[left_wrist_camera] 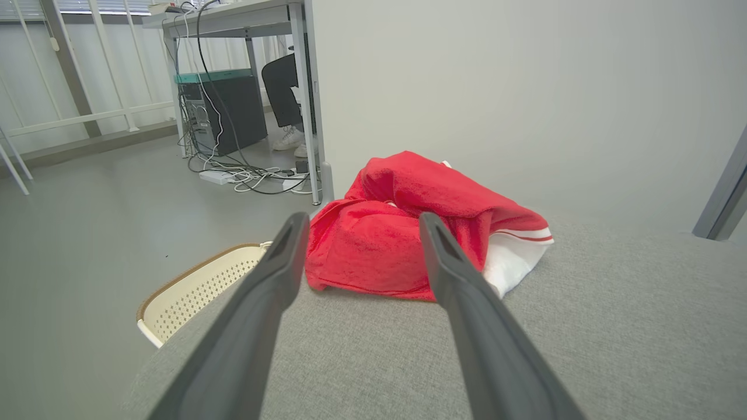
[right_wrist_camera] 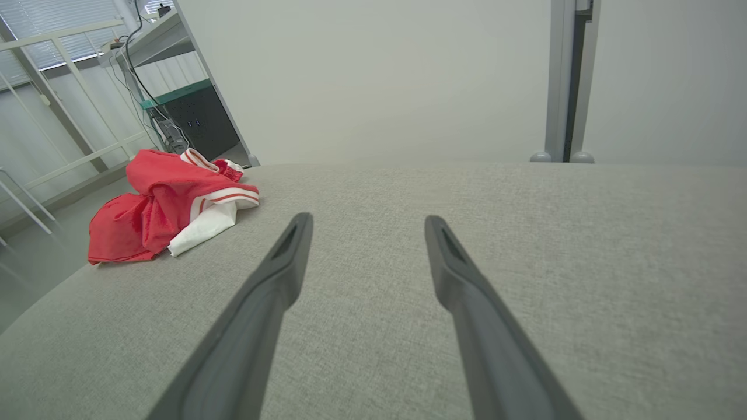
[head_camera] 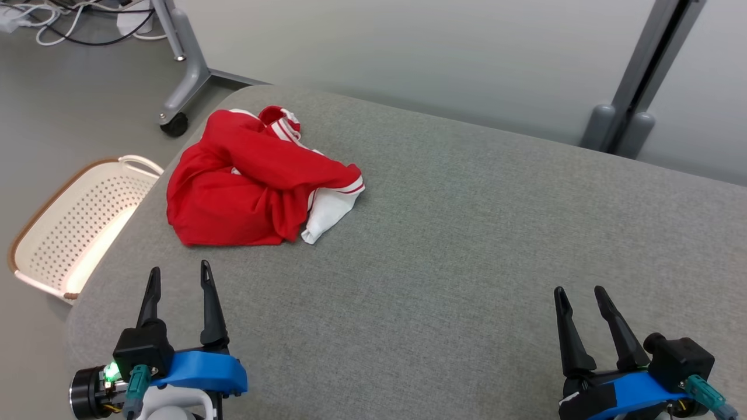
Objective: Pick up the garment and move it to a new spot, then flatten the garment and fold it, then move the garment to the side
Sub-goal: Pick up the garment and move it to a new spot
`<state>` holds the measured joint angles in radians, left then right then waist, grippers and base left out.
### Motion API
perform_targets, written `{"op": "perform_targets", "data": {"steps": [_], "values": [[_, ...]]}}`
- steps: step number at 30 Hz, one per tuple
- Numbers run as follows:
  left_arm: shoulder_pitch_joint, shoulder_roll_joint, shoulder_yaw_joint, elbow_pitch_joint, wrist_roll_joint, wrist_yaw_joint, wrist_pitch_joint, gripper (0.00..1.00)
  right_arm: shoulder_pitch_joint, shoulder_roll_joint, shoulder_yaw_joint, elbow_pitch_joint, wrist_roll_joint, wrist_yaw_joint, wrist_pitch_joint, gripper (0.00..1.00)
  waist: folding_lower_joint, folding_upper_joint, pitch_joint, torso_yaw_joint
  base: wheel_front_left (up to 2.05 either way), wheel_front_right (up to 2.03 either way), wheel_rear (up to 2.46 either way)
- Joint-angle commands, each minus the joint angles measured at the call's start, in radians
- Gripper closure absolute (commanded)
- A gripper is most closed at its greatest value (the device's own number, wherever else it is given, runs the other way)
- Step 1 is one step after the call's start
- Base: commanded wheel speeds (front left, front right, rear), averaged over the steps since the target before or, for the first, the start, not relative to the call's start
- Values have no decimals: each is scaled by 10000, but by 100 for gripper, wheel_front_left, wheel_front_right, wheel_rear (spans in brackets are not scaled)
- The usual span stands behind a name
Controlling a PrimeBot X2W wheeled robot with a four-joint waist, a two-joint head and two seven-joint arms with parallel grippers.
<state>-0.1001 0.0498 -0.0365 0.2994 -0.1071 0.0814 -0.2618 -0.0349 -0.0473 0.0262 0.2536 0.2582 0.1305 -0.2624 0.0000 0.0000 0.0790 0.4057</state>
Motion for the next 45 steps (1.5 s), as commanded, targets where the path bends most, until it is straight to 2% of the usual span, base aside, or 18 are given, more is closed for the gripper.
{"op": "perform_targets", "data": {"steps": [1,10,17,27,35,45], "values": [[-10,10,59,-49,-51,36,-49,0,-100,-56,-1,-37,-66,5,-37,0,0,0,100,141,0,0,0],[33,12,224,-129,-63,54,-49,0,-167,-54,63,-15,-118,5,-37,0,0,0,187,207,0,0,0],[-235,9,420,-100,-129,-3,-49,0,-226,-56,58,-98,-183,5,-37,0,0,0,274,-50,0,0,0],[-1949,293,1056,386,-221,-377,-49,0,-543,-81,82,-693,-658,5,-37,0,0,0,918,-972,0,0,0],[-3700,1117,1768,1316,-273,-565,-40,0,-941,-361,159,-1372,-835,5,-38,0,0,0,1956,-2232,0,0,0],[-5359,2554,2040,3998,-206,-875,319,0,-1291,-607,182,-2108,-895,5,-37,0,0,0,3011,-3299,0,0,0]]}}
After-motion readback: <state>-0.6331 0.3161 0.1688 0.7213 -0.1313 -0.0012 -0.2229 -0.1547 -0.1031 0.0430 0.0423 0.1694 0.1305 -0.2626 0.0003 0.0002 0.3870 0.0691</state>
